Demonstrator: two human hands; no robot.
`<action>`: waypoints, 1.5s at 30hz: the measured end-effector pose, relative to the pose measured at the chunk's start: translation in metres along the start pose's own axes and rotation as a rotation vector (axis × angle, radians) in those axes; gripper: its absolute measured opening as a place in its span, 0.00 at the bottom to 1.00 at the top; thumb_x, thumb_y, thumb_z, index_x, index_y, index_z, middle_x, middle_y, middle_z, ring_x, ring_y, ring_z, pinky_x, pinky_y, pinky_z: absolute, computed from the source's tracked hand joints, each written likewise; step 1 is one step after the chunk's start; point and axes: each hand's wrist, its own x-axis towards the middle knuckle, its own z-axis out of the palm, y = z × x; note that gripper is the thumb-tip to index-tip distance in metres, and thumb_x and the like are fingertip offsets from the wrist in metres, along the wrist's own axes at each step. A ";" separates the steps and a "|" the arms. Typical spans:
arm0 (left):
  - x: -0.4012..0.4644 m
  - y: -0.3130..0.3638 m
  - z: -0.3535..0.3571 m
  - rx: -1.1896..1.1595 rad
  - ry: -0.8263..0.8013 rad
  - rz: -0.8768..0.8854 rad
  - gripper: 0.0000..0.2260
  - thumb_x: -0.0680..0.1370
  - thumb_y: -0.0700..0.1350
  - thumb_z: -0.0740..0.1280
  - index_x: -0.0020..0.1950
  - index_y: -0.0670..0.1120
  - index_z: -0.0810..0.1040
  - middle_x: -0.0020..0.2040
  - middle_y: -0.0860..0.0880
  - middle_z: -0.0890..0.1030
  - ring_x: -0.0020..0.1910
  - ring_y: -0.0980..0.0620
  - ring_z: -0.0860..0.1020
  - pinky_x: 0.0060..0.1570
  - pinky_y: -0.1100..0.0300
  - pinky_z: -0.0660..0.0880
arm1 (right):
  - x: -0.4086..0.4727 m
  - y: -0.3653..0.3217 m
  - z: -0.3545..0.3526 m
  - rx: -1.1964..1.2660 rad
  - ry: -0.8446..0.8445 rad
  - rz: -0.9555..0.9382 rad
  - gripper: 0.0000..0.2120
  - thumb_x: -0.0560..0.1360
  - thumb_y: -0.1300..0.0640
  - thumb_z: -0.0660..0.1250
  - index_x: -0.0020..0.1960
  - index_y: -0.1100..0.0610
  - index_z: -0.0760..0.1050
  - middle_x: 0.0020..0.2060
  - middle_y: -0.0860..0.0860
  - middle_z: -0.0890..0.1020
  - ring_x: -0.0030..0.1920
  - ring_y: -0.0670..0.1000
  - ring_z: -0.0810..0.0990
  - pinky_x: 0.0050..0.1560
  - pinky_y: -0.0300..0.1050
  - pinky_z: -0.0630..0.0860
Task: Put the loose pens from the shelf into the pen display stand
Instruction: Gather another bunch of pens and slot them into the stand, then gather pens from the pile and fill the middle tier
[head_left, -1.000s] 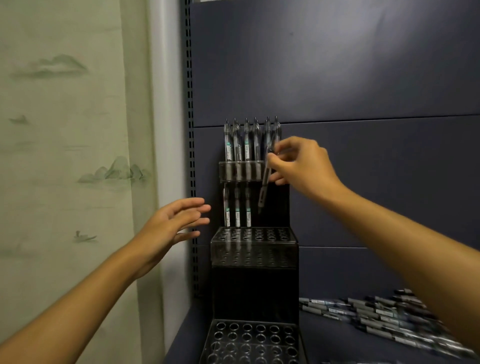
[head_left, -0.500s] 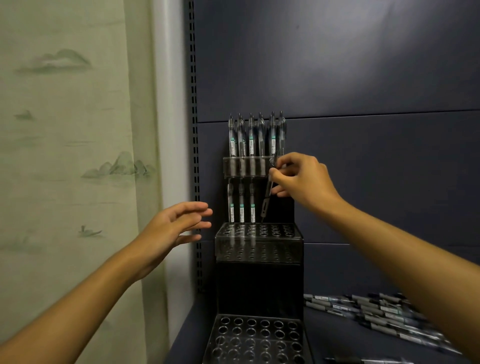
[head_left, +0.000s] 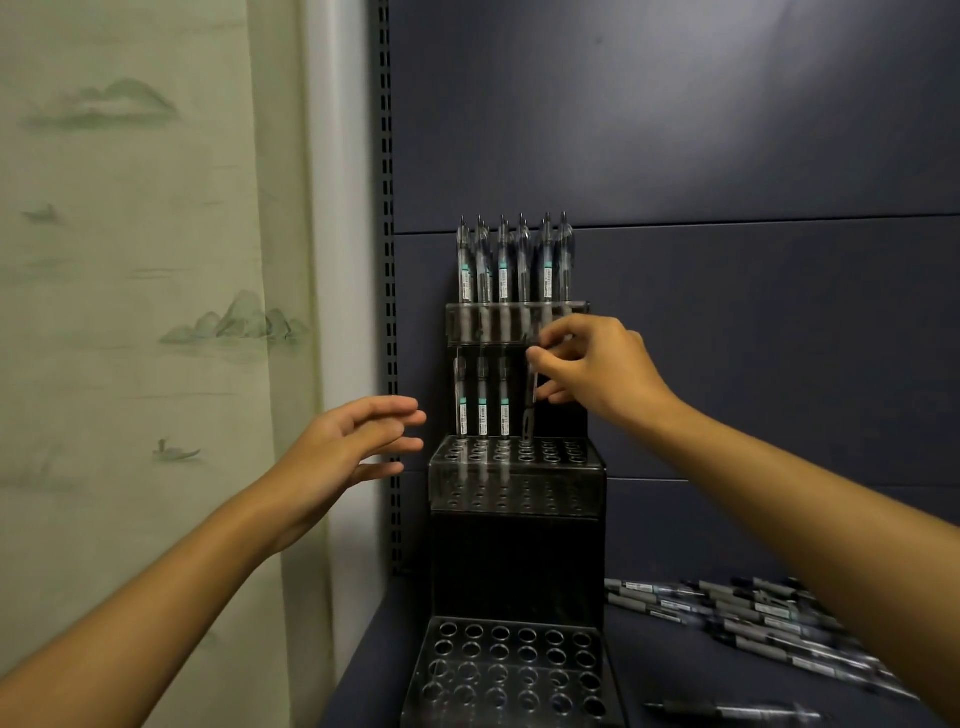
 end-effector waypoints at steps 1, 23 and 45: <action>0.000 0.000 0.000 0.002 -0.003 0.003 0.11 0.81 0.40 0.63 0.61 0.47 0.79 0.56 0.52 0.84 0.55 0.50 0.83 0.49 0.59 0.80 | -0.001 0.001 0.001 -0.014 -0.027 0.007 0.06 0.77 0.56 0.71 0.52 0.57 0.78 0.40 0.52 0.85 0.35 0.47 0.86 0.37 0.38 0.83; -0.003 0.057 0.057 0.210 -0.183 0.330 0.10 0.79 0.38 0.64 0.57 0.50 0.79 0.53 0.55 0.85 0.50 0.54 0.84 0.53 0.59 0.79 | -0.036 0.003 -0.043 -0.290 -0.107 -0.050 0.09 0.76 0.49 0.71 0.51 0.54 0.80 0.39 0.47 0.85 0.37 0.41 0.84 0.41 0.33 0.80; -0.047 -0.021 0.405 0.931 -0.546 0.210 0.18 0.79 0.51 0.66 0.68 0.58 0.70 0.66 0.59 0.75 0.63 0.60 0.74 0.66 0.60 0.70 | -0.202 0.232 -0.281 -0.416 -0.350 0.262 0.13 0.76 0.47 0.70 0.60 0.46 0.78 0.58 0.44 0.82 0.61 0.44 0.78 0.63 0.43 0.75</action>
